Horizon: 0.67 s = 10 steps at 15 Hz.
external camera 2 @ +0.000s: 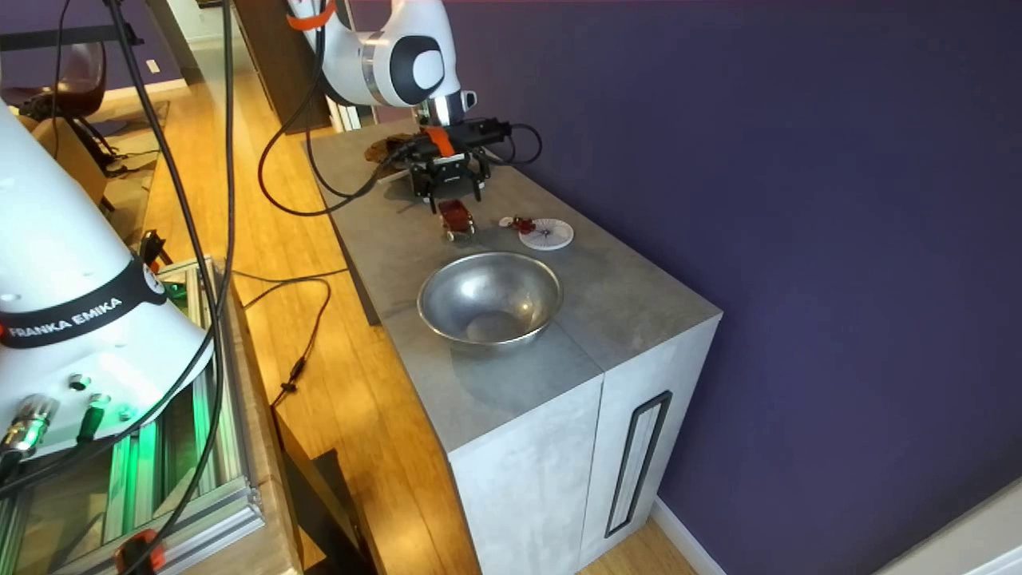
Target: Pick up the red cart on the table and move it back at forth three times on the table surface before placing it down
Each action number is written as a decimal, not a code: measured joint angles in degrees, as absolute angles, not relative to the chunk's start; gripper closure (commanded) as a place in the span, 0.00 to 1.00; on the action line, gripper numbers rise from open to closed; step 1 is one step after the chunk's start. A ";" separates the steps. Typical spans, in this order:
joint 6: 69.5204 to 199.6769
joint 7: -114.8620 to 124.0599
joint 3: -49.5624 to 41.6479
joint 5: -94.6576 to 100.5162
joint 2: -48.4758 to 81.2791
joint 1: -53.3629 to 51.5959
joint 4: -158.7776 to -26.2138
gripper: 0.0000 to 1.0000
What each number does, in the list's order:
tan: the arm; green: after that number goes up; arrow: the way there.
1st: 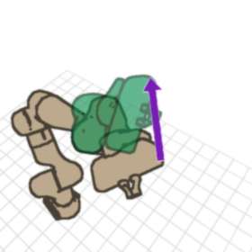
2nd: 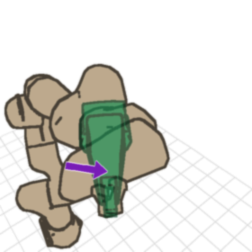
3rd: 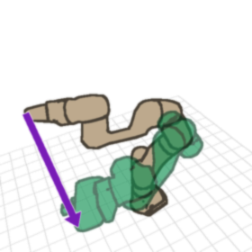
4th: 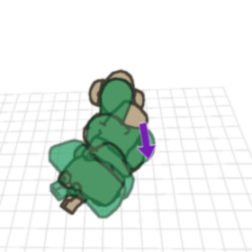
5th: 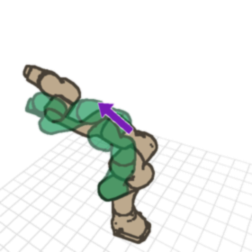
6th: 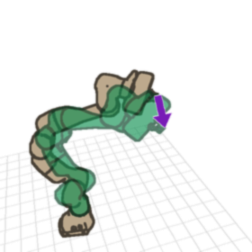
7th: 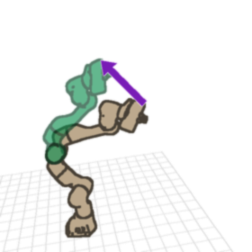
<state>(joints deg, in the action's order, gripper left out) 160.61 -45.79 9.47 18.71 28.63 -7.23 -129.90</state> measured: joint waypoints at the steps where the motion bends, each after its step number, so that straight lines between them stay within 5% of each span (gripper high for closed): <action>1: 160.74 -45.78 9.39 19.14 28.82 -7.23 -129.80 0.10; 2: 160.86 -45.76 9.30 19.45 29.01 -7.26 -129.68 0.14; 4: 160.93 -45.73 9.08 19.93 29.33 -7.39 -129.42 0.36; 10: 161.07 -45.65 8.66 20.43 29.66 -7.63 -129.38 0.69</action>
